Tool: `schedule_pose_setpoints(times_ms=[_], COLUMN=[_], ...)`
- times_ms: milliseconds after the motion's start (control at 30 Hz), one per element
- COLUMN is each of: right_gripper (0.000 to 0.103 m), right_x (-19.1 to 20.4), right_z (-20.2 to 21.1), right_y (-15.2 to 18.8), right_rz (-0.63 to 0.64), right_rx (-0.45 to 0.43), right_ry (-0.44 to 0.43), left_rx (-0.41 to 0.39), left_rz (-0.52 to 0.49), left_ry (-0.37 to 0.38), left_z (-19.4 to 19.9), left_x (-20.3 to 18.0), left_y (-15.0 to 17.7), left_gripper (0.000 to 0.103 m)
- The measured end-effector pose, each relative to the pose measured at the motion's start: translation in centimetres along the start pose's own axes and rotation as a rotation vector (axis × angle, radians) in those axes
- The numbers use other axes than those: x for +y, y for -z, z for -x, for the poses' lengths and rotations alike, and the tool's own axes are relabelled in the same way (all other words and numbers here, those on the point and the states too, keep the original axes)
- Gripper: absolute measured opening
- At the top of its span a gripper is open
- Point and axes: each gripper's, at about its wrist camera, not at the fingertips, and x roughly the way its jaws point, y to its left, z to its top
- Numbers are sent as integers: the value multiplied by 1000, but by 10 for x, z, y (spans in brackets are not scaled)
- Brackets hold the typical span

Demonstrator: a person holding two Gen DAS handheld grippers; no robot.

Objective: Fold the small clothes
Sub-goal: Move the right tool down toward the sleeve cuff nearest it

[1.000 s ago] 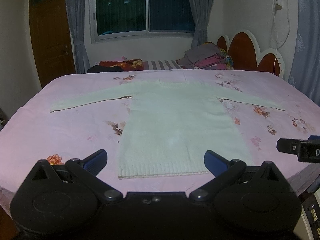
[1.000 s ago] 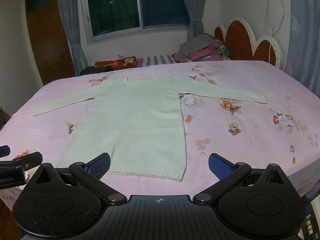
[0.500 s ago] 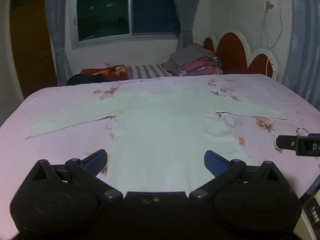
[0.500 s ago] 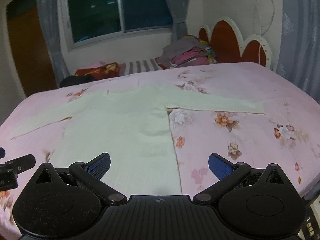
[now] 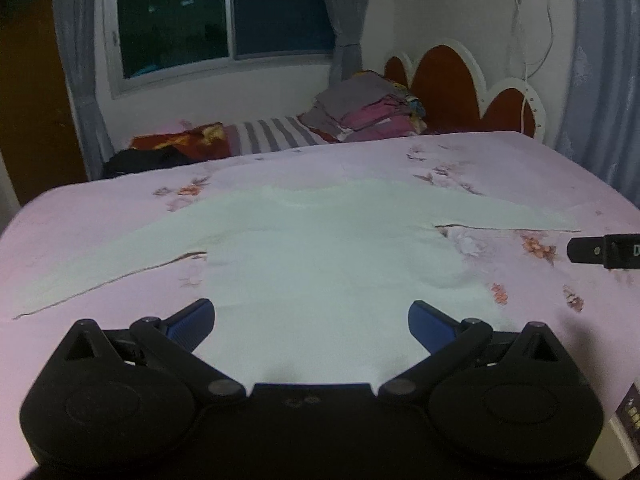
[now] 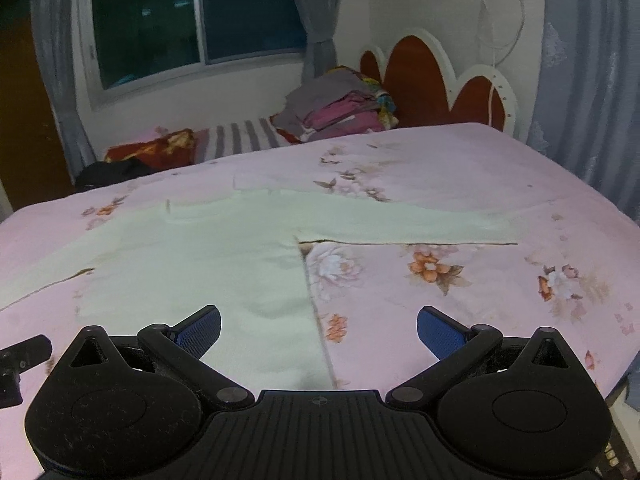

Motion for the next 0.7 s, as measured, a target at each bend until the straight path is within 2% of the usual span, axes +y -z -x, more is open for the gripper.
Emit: schedule_pose_setpoints(times_ms=[167,267,400,500,700], right_gripper=[103,103,103,103,103], right_x=[-25,-43,-74,-113,-196], right_z=[-28,-53,-81,-110,-164], right_y=[-13,-23,-43,-57,-70], right_rz=[-17,-35,-73,-142,-249], right_rx=[16,26,14,21,38], right_ry=[27,43,52,50,86], left_rx=[-26,-38,-50,-19,103], left_rz=[44,41,-42,-51,-5], left_ry=[57,4,-58,-12,118], left_z=[-22,-43,-73,-99,-149], left_x=[-8,-20,-49,-67,-101], left_y=[-12,-22,-40,-55,-72], left_gripper=[103,103,103,103,103])
